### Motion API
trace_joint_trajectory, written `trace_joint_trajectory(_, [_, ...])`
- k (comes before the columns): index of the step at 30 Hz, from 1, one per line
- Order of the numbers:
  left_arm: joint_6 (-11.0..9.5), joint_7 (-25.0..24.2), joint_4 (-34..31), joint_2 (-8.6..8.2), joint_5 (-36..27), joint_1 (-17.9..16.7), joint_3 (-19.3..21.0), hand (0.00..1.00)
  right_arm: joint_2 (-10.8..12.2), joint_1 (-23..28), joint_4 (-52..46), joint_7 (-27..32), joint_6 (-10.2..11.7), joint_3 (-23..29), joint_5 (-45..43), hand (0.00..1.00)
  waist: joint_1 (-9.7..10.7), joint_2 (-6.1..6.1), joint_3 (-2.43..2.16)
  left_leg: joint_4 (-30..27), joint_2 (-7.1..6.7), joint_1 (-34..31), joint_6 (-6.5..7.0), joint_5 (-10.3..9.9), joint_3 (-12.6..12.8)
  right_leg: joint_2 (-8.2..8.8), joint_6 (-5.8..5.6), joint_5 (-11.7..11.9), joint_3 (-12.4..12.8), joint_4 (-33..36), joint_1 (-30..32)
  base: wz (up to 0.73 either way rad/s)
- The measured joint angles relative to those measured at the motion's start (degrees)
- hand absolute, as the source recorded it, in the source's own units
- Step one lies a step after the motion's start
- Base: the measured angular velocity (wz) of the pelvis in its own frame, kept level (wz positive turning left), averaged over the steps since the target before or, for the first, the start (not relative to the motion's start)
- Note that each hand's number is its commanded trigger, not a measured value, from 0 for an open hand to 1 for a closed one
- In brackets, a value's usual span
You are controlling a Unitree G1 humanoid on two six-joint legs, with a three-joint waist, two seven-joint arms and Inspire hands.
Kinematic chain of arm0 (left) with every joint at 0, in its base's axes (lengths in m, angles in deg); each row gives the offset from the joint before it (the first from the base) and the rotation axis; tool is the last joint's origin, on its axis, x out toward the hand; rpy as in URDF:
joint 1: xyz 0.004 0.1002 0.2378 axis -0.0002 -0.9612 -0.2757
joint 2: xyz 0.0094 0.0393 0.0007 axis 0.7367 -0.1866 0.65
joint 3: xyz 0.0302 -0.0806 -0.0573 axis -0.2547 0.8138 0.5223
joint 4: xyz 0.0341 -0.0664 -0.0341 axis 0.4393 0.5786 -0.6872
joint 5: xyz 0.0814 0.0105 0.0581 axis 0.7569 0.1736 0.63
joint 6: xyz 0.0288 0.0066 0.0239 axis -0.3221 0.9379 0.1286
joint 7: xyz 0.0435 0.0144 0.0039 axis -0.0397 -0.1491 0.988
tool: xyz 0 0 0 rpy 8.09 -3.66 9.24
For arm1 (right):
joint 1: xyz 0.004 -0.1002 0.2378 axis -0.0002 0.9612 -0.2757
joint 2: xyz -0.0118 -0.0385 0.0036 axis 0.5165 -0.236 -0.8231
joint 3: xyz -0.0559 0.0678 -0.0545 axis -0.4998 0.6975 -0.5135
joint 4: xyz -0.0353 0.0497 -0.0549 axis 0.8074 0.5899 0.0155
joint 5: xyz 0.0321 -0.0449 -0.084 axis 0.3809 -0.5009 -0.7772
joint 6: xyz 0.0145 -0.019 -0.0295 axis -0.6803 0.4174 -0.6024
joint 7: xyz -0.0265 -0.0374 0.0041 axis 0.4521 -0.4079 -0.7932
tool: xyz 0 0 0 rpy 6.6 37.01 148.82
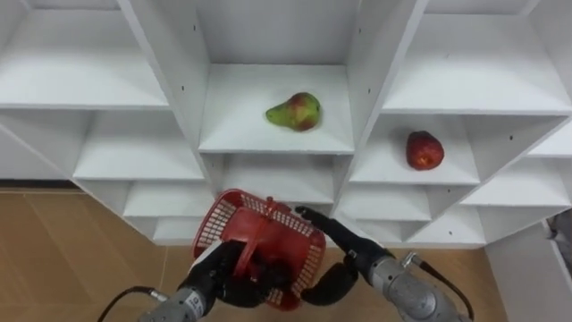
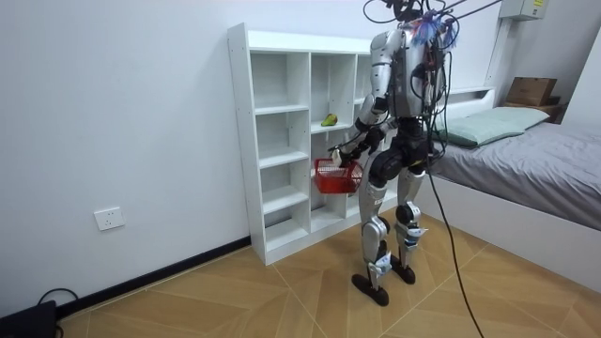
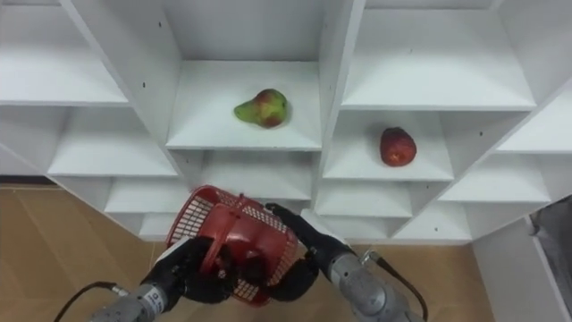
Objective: Collect fruits from the closet
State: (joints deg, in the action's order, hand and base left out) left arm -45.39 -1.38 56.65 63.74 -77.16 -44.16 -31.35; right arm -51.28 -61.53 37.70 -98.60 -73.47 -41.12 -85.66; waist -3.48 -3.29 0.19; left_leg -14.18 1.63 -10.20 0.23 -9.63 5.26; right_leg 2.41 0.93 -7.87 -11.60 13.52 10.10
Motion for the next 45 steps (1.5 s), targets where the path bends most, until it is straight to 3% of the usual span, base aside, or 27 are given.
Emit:
trace_joint_trajectory(2, [0.0,1.06,0.01,0.04,0.14,-0.31,0.26,1.0,-0.75,0.54,-3.07,-0.11,0.08,0.05,0.43,0.0,-0.13,-0.71,0.12,0.56,-0.08,0.87,0.0,0.0,-0.09,-0.01,-0.02,-0.01,0.14,-0.18,-0.67,0.0])
trace_joint_trajectory(8, [-0.03,2.63,0.08,0.62,1.94,-0.43,2.57,1.0,-1.0,1.62,-8.17,-1.19,0.19,0.05,0.46,0.0,-0.27,-1.29,0.47,1.76,-0.1,2.87,-0.02,-0.01,0.05,-0.16,-0.16,-0.07,0.05,-1.57,-2.82,0.0])
trace_joint_trajectory(12, [-0.03,2.76,0.13,1.41,2.74,-0.5,3.13,1.0,-1.2,1.65,-8.45,-2.42,0.19,0.05,0.5,0.0,-0.28,-1.32,0.52,2.01,-0.13,2.95,-0.02,-0.02,0.02,-0.21,-0.22,-0.03,0.02,-1.95,-3.01,0.0])
trace_joint_trajectory(16, [-0.03,2.98,0.68,1.48,2.86,-0.48,3.79,1.0,-2.8,1.74,-11.82,-2.67,0.19,0.07,0.55,0.0,0.01,-0.96,0.74,2.01,-0.13,2.87,-0.06,-0.05,-0.69,-0.26,-0.22,-0.03,-0.22,-1.96,-3.04,0.03])
trace_joint_trajectory(26, [-0.04,3.1,5.68,1.23,3.83,-0.67,4.33,1.0,-5.4,3.75,-26.54,-2.55,0.33,1.17,2.18,0.0,-0.47,-1.01,0.67,2.05,-0.03,3.03,-0.16,-0.11,-0.7,-0.39,-0.18,0.0,-0.17,-1.76,-3.1,0.0])
trace_joint_trajectory(45, [0.09,3.51,9.46,0.4,5.43,-0.58,7.79,1.0,-5.09,1.0,-28.48,-0.38,0.43,4.74,2.39,0.0,-1.45,-1.7,0.45,1.93,-0.08,3.75,-0.16,-0.1,-1.21,-0.35,-0.15,0.02,-0.74,-1.86,-4.22,0.01])
